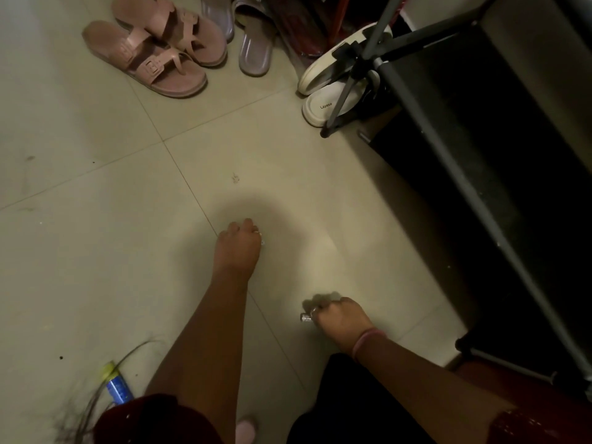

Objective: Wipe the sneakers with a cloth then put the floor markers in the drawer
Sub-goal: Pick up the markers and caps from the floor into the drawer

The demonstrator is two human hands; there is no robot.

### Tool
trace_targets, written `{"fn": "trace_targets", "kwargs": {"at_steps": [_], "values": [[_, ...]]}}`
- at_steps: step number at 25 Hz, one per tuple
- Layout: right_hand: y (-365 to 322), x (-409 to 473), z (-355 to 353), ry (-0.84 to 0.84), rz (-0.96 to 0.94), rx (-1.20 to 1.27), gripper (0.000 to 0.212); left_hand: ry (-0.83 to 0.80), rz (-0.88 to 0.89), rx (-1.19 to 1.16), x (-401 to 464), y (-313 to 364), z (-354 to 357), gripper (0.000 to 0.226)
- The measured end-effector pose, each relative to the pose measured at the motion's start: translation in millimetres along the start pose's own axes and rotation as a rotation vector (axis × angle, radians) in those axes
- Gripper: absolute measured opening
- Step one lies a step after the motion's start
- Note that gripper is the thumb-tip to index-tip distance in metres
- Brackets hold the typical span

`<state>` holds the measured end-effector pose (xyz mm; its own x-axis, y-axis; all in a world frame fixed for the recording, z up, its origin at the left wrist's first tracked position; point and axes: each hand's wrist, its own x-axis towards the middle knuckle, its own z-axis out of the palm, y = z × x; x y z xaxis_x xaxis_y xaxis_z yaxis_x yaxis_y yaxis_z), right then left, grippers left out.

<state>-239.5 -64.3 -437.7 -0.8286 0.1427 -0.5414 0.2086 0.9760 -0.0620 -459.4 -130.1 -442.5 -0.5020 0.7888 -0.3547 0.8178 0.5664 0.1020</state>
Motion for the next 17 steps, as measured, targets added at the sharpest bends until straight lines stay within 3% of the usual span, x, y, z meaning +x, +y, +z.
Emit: {"fn": "trace_targets", "kwargs": {"at_steps": [3,6,9,11,13,17], "values": [[7,0,-10,-0.034,0.177,0.293,0.035,0.129,-0.010,-0.122,-18,-12,16,0.012],[14,-4,-14,-0.076,0.312,0.684,0.032,0.138,-0.271,-0.548,-33,-20,26,0.014],[16,-14,-34,-0.092,0.315,1.206,0.039,0.217,-0.406,-1.027,-54,-14,22,0.014],[19,-23,-57,-0.153,0.257,1.392,0.047,0.158,-0.555,-1.474,-72,1,1,0.015],[24,-37,-89,-0.281,0.269,1.395,0.048,0.092,-0.628,-1.853,-92,17,-28,0.013],[25,-79,-156,-0.394,0.310,1.735,0.045,-0.110,-0.622,-2.233,-128,53,-102,0.022]]}}
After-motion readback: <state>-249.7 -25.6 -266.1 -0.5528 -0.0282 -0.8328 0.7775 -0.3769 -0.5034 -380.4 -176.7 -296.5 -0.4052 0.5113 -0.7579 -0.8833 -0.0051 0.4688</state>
